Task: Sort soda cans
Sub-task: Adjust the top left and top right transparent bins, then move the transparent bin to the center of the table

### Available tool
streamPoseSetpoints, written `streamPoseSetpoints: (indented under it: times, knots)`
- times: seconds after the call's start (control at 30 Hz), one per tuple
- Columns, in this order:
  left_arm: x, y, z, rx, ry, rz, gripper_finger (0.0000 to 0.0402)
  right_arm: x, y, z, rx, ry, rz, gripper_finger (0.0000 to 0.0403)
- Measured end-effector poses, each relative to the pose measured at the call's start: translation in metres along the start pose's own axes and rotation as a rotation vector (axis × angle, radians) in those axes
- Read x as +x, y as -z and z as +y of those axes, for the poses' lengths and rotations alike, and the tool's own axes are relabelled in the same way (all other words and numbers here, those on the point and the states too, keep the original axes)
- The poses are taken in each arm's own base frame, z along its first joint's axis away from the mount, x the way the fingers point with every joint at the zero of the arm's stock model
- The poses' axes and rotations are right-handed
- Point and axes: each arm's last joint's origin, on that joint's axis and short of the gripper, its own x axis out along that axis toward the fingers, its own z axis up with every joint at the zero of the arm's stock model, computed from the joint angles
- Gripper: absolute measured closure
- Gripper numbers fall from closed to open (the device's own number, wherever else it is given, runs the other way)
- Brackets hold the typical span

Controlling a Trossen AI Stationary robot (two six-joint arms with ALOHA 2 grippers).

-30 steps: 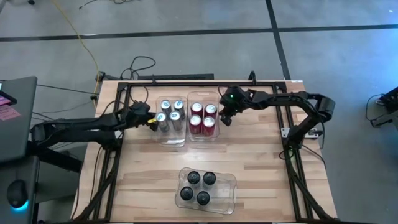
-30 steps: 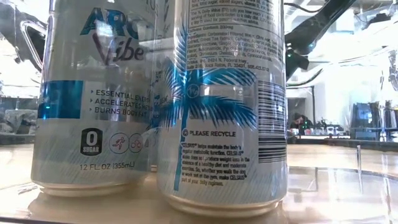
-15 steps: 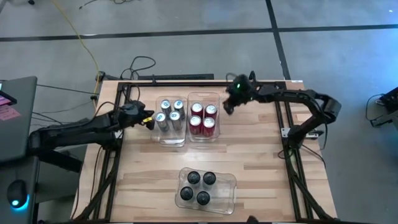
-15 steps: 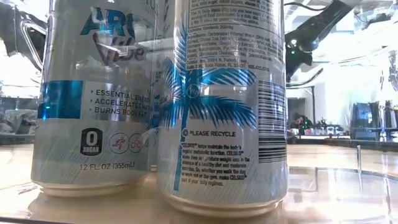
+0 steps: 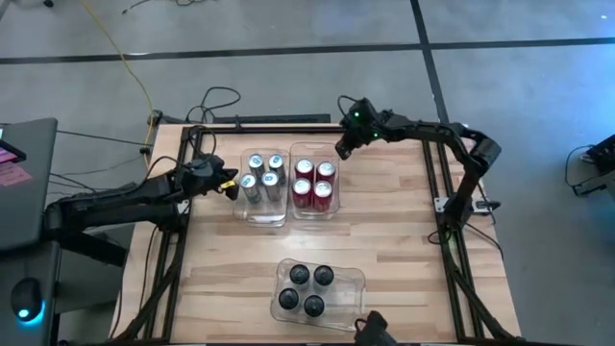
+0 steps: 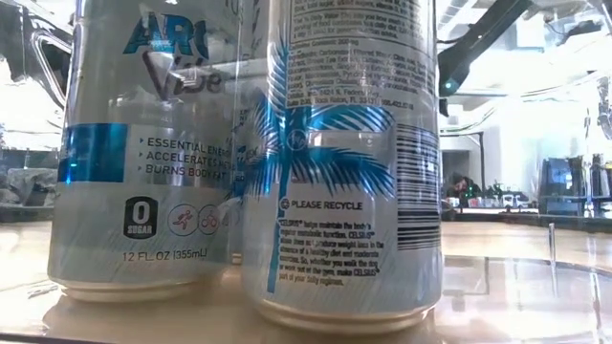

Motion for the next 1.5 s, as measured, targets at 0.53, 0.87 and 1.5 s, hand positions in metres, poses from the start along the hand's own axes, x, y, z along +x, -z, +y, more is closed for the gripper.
streamPoseSetpoints:
  times: [0.53, 0.87, 1.5]
  knots:
    - [0.0, 0.002, 0.0, 0.008, 0.006, 0.019, 0.0402, 0.01, 0.008, 0.02, -0.103, -0.084, 0.075, 0.0403]
    - [0.0, 0.002, 0.0, 0.008, 0.006, 0.018, 0.0402, 0.012, 0.01, 0.028, -0.127, -0.106, 0.09, 0.0403]
    - [-0.032, -0.018, -0.01, 0.075, 0.206, -0.075, 0.0402, -0.093, 0.011, 0.054, -0.053, -0.071, 0.123, 0.0339]
